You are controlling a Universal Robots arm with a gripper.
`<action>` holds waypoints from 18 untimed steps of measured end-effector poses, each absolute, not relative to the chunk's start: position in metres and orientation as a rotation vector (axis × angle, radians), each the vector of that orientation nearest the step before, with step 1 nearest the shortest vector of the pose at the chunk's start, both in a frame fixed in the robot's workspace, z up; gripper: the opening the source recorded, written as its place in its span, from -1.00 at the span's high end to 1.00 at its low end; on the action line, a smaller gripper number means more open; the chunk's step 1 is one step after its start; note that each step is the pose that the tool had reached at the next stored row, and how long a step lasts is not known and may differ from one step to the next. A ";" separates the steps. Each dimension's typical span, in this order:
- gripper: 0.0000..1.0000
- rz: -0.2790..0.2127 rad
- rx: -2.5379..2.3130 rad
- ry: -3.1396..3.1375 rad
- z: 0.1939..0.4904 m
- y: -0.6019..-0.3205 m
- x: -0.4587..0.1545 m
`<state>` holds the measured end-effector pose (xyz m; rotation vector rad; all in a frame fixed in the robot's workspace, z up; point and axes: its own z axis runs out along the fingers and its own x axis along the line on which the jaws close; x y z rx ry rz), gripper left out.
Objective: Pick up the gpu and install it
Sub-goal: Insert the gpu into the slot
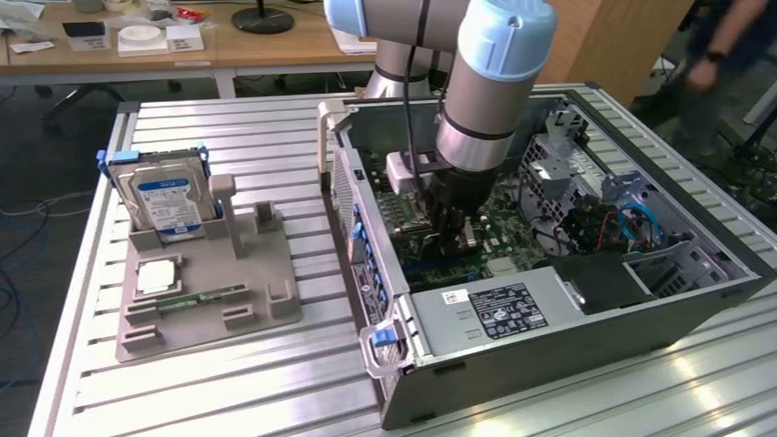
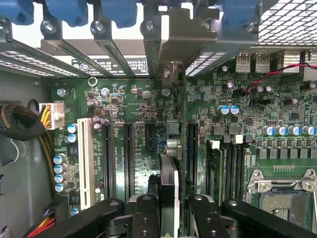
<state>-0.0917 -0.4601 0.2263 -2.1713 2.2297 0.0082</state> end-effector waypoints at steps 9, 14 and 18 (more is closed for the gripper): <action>0.45 0.009 -2.172 2.230 0.226 -0.460 -0.093; 0.45 0.022 -2.167 2.226 0.226 -0.461 -0.092; 0.45 0.024 -2.166 2.224 0.226 -0.461 -0.092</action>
